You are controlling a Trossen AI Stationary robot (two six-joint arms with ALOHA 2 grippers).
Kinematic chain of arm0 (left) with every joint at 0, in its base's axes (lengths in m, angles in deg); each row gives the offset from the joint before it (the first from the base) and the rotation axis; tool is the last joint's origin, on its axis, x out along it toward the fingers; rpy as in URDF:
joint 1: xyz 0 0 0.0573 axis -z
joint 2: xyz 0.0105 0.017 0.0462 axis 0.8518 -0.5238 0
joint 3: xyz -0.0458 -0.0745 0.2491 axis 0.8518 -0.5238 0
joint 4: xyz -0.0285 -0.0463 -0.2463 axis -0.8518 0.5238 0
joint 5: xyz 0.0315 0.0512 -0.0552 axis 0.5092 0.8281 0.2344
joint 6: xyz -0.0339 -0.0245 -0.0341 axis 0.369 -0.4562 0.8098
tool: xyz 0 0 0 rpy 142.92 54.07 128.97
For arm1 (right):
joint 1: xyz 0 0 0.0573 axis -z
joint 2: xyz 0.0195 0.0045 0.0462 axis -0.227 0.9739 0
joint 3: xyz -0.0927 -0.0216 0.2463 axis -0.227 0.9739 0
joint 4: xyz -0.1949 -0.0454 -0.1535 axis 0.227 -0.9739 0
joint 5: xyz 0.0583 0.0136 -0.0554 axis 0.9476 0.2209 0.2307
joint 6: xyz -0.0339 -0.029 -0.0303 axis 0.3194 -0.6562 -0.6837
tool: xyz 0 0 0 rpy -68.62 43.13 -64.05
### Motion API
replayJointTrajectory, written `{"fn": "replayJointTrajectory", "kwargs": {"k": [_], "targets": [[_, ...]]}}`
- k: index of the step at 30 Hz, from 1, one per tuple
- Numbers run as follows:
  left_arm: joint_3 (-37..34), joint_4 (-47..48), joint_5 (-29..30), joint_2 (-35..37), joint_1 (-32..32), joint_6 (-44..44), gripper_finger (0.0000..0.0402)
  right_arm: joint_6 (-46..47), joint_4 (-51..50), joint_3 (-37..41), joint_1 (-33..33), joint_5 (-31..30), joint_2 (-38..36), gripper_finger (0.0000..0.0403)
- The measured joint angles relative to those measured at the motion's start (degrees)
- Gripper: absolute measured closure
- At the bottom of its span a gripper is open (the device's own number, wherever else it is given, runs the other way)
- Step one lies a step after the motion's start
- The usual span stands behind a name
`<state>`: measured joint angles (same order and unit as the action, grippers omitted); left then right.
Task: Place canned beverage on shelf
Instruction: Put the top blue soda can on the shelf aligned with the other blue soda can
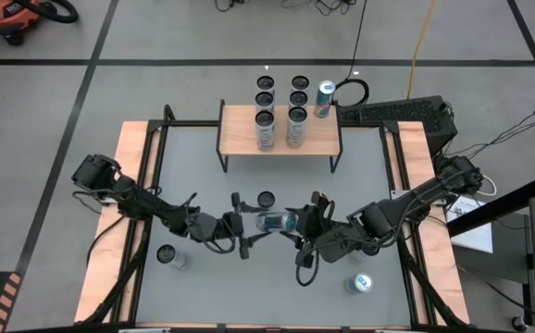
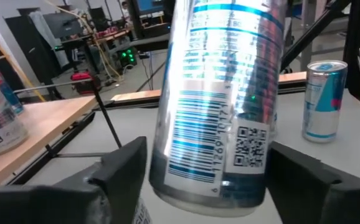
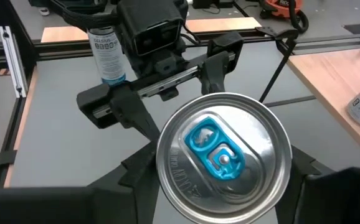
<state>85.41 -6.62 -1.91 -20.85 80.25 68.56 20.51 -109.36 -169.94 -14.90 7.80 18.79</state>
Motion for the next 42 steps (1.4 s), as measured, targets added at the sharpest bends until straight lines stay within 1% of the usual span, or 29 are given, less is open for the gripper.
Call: {"fn": "replayJointTrajectory", "kwargs": {"k": [4, 7, 13, 19, 24, 27, 29, 32, 39, 42], "targets": [[0.0, 0.0, -0.5, 0.0, 0.0, -0.6, 0.0160, 0.0, 0.1, 0.0, 0.0, 0.0, 0.0, 0.0216], [0.0, 0.0, -1.7, 0.0, 0.0, -1.1, 0.0178, 0.0, 0.1, 0.0, 0.0, 0.0, 0.0, 0.0216], [0.0, 0.2, -2.3, 0.0, 0.0, -1.5, 0.0178, -0.9, 0.0, 0.0, -0.2, 0.3, 0.0, 0.0204], [-0.1, 0.8, -6.0, 0.0, 0.5, -0.1, 0.0178, -5.1, -0.3, 0.0, -1.3, 1.9, 0.0, 0.0154], [-0.1, 0.7, -10.7, 0.0, 0.7, 3.4, 0.0178, -11.0, -0.4, 0.0, -3.0, 1.9, 0.0, 0.0108], [-0.1, 0.6, -16.2, 0.0, 0.7, 6.8, 0.0178, -15.6, -0.4, 0.0, -4.0, 2.0, 0.0, 0.0091], [-0.1, 0.6, -21.0, 0.0, 0.5, 9.1, 0.0178, -19.3, -0.6, 0.0, -4.6, 3.5, 0.0, 0.0086], [-0.1, 0.4, -26.9, 0.0, 0.4, 11.9, 0.0178, -21.4, -0.3, 0.0, -4.7, 8.3, 0.0, 0.0084], [-0.1, 0.5, -32.9, 0.0, 0.2, 13.5, 0.0178, -26.4, 4.1, 0.0, -4.7, 15.2, 0.3, 0.0097], [-0.1, 0.5, -34.0, 0.0, 0.3, 13.4, 0.0178, -29.6, 7.6, 0.0, -4.7, 15.8, 0.5, 0.0104]]}}
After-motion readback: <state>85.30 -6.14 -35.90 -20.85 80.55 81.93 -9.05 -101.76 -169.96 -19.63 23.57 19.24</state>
